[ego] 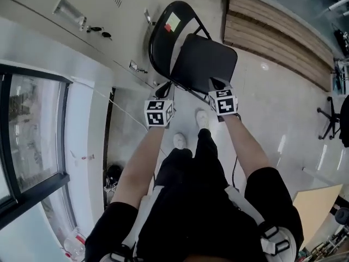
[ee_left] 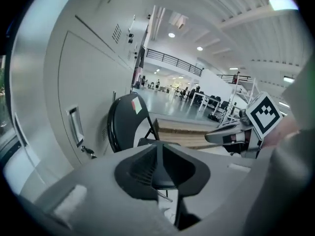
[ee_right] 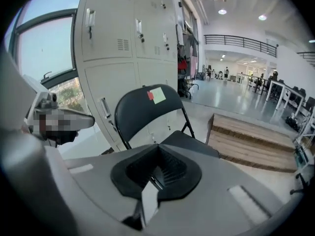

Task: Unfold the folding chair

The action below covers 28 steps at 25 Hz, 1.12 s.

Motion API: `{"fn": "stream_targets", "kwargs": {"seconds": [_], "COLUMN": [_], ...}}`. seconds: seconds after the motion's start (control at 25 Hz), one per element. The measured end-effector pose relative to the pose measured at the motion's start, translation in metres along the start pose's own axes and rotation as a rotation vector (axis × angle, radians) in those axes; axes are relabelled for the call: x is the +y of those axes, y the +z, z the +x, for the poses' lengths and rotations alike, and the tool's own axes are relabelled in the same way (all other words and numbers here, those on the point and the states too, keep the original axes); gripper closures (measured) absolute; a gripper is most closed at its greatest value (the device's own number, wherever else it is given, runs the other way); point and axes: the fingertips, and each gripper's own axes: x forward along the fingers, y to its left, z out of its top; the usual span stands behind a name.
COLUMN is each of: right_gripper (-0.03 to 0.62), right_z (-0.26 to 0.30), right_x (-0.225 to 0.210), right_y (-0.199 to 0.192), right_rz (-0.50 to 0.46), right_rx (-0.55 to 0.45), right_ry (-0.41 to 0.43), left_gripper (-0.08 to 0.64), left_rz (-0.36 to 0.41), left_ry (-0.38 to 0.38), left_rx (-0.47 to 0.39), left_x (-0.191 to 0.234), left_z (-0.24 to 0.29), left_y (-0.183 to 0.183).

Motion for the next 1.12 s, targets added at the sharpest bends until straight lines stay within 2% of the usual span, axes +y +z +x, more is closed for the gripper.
{"fn": "stream_targets", "kwargs": {"seconds": [0.08,0.2,0.36,0.48,0.68,0.84,1.0,1.12], "right_gripper": [0.588,0.588,0.588,0.588,0.588,0.588,0.588,0.588], "right_z": [-0.031,-0.075,-0.127,-0.166,-0.216,-0.259,-0.300,-0.331], "right_x": [0.007,0.010,0.014,0.013,-0.005,-0.013,-0.016,-0.029], "right_y": [0.009,0.021,0.027,0.029,0.026,0.024,0.017,0.009], "right_rz": [0.056,0.144,0.201,0.185,0.170,0.175,0.109,0.103], "right_rx": [-0.040,-0.106,-0.205,-0.281,-0.372,-0.450,-0.507,-0.537], "right_ry": [-0.010,-0.022,-0.028,-0.023,-0.054,-0.074,-0.085,-0.097], "left_gripper": [0.560,0.560,0.560,0.560,0.560,0.560,0.560,0.560], "left_rz": [-0.007,-0.018,-0.054,-0.069,-0.046,-0.015,0.012,0.016], "left_ry": [-0.022,-0.050,-0.081,-0.110,-0.079,-0.075,-0.084,-0.088], "left_rx": [-0.045,-0.104,-0.164,-0.236,-0.322,-0.387,-0.431,-0.461], "left_x": [-0.010,-0.021,-0.031,-0.039,-0.049,-0.075,-0.102,-0.122], "left_z": [-0.022,-0.050,-0.085,-0.124,-0.166,-0.192,-0.212,-0.225], "left_y": [0.013,0.030,0.044,0.057,0.071,0.083,0.086,0.088]}}
